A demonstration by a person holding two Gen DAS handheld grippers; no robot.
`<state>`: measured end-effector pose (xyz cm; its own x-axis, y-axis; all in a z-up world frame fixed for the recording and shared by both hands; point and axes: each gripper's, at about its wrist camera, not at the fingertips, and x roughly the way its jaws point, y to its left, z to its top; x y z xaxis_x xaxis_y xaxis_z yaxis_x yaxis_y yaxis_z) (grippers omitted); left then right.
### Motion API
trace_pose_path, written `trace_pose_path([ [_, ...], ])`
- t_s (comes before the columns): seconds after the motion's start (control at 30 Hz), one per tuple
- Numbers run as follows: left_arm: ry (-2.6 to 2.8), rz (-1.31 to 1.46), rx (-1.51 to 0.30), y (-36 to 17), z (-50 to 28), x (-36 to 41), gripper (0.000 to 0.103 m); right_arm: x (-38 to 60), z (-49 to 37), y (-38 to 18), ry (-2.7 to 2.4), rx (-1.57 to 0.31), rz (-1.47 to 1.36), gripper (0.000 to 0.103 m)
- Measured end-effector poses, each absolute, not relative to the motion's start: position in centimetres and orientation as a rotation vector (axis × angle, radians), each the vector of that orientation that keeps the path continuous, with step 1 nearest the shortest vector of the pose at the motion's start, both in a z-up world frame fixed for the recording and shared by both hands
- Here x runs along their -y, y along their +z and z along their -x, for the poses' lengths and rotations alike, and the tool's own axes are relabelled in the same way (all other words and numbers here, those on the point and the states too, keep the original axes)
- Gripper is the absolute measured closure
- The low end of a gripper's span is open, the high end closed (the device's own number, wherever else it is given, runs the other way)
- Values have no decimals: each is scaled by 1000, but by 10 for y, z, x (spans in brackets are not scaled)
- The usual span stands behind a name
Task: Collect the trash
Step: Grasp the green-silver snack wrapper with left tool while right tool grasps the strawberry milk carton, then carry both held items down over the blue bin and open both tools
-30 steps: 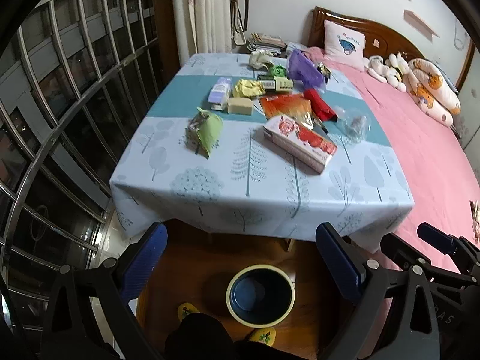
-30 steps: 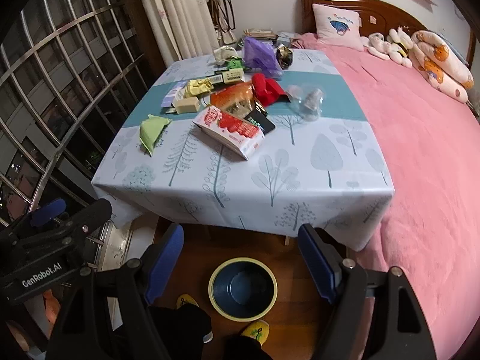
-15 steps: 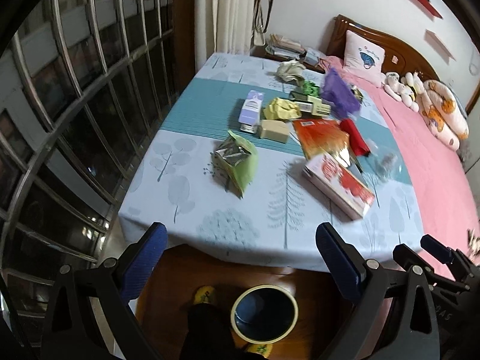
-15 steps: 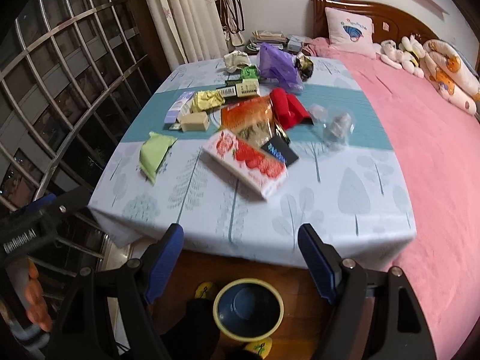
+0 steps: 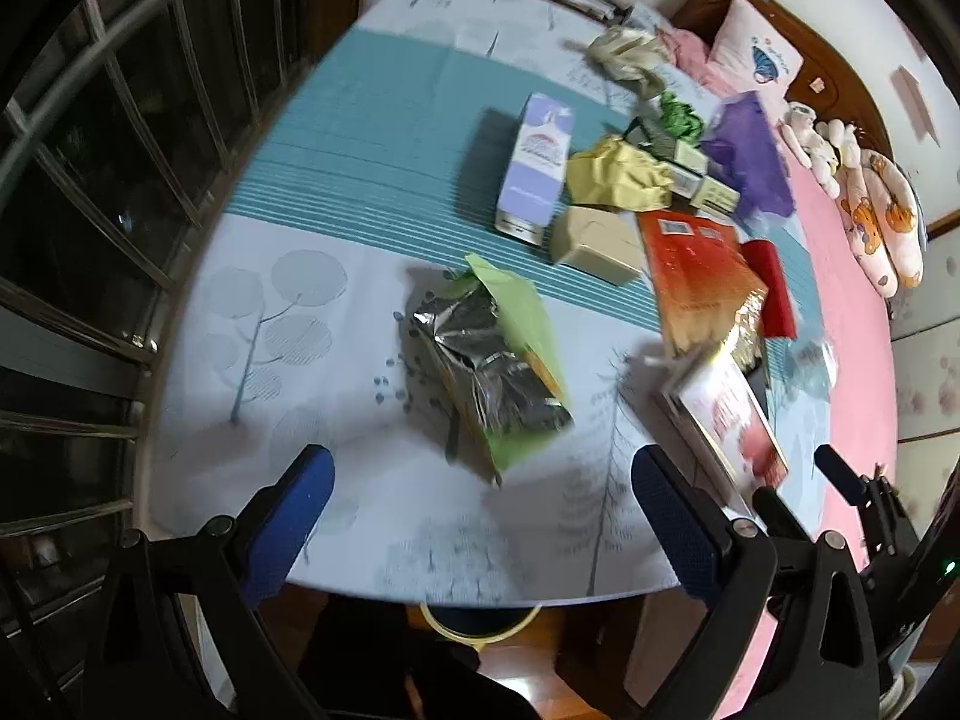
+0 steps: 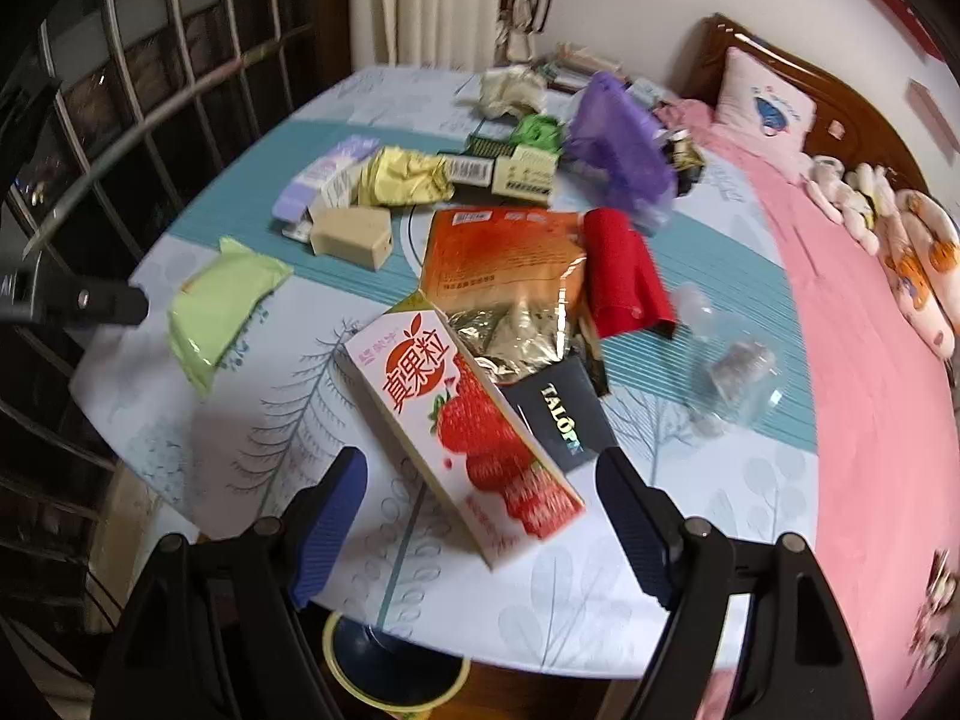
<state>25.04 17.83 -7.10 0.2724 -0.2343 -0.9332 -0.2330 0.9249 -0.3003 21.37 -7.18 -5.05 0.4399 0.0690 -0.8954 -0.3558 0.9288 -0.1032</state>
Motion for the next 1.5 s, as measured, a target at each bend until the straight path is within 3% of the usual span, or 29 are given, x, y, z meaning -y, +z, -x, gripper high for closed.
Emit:
trace_pose_path([
  [0.37, -33, 447, -1433, -124, -288, -182, 5, 59, -232, -86, 277, -1182, 375, 24],
  [0.5, -66, 450, -1457, -131, -296, -181, 19, 59, -237, -88, 269, -1190, 352, 31],
  [0.7, -95, 411, -1456, -134, -307, -174, 24, 56, -240, -89, 269, -1192, 337, 33],
  [0.73, -100, 404, -1455, -134, -309, -172, 26, 56, -240, -89, 271, -1191, 335, 34],
  [0.8, -102, 386, -1449, -132, -312, -169, 43, 54, -240, -89, 281, -1189, 332, 36],
  [0.93, -130, 386, -1439, -129, -316, -165, 65, 50, -238, -88, 303, -1184, 324, 42],
  [1.0, -154, 385, -1428, -125, -317, -163, 86, 46, -236, -87, 313, -1179, 326, 44],
  [1.07, -157, 372, -1421, -121, -318, -159, 91, 43, -233, -85, 324, -1174, 327, 46],
  [1.1, -157, 361, -1415, -118, -318, -158, 98, 41, -231, -84, 327, -1172, 325, 47],
  [1.5, -187, 255, -1291, -56, -291, -152, 101, 49, -205, -29, 333, -1071, 148, 48],
])
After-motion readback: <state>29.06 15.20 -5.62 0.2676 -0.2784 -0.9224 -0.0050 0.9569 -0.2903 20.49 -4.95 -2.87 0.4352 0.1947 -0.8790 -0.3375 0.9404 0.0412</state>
